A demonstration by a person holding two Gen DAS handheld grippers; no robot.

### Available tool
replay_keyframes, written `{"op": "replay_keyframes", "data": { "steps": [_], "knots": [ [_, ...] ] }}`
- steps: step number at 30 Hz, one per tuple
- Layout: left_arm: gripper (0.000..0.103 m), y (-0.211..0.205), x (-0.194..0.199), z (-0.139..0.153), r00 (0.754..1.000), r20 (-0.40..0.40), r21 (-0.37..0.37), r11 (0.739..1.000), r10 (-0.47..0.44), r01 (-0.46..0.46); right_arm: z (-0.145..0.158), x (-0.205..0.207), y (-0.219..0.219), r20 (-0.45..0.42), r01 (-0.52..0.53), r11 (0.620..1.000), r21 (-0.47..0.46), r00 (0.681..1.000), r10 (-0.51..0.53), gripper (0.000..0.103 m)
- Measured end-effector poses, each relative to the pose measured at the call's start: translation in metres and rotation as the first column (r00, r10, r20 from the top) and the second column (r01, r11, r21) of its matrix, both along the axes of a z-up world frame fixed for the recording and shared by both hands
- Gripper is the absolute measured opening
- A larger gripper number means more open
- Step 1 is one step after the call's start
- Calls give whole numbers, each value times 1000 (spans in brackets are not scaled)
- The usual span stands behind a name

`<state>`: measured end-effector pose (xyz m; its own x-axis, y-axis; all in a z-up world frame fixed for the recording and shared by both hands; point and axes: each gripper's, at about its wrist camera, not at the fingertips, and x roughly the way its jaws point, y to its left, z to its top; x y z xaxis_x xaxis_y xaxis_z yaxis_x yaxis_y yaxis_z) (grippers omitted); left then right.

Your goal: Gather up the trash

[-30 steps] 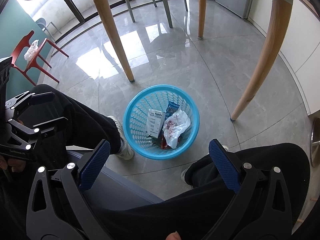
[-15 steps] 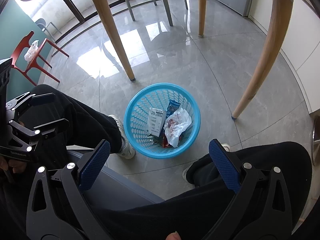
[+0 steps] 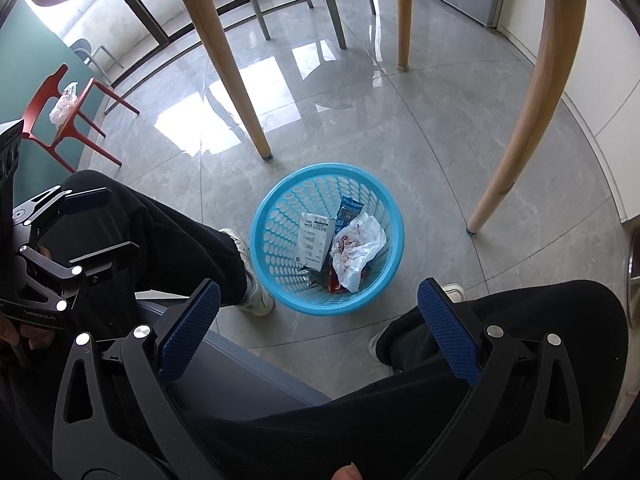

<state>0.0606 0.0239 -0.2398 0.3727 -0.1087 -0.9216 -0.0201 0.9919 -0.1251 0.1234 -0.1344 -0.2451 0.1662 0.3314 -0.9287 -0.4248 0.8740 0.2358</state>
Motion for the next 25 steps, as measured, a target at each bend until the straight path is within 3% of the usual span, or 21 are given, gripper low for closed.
{"op": "replay_keyframes", "data": {
  "steps": [25],
  "knots": [
    [97, 0, -2, -2, 1000, 0, -14, 1000, -11, 11, 0, 1, -1, -3, -1, 1000, 0, 1000, 1, 95]
  ]
}}
